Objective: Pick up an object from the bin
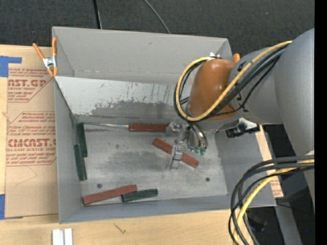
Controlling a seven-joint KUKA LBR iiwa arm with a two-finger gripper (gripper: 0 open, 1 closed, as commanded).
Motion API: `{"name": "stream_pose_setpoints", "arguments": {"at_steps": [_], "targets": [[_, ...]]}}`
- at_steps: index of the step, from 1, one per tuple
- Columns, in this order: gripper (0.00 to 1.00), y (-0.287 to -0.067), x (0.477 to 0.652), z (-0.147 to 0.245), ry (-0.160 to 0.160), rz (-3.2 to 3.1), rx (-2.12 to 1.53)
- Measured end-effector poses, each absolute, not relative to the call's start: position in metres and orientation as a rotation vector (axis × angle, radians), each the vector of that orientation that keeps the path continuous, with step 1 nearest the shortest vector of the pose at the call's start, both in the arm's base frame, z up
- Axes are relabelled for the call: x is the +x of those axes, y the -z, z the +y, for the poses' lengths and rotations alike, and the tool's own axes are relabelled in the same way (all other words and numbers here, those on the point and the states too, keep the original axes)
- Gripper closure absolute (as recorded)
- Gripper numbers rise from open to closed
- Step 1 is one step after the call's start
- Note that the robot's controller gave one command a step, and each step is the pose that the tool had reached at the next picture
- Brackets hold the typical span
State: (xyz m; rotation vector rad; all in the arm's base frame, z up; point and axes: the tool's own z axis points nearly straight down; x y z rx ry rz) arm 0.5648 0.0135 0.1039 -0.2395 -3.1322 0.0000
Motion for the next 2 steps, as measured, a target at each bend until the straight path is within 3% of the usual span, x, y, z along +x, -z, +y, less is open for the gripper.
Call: {"name": "stream_pose_setpoints", "arguments": {"at_steps": [1, 2], "targets": [[0.0, -0.075, 0.563, 0.01, 0.001, -3.083, -0.605], [1.0, -0.071, 0.588, 0.001, 0.001, -3.09, -0.591]]}}
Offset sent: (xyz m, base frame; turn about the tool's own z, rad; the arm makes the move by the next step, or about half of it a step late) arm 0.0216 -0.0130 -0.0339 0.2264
